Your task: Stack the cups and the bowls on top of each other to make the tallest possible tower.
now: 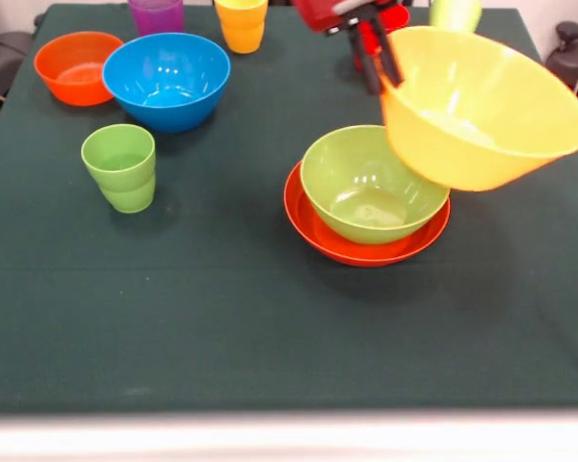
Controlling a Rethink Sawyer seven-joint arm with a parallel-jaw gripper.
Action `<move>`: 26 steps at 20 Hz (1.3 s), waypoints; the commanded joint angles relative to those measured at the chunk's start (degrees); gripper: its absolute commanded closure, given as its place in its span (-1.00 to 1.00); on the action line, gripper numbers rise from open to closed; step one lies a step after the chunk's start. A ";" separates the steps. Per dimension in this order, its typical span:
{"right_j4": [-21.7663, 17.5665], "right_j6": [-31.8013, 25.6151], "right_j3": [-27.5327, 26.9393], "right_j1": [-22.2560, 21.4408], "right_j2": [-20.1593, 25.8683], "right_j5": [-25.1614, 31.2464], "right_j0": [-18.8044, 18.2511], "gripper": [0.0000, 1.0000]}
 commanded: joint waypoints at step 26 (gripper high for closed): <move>-3.99 -13.29 0.83 1.20 11.21 17.98 -5.33 -1.00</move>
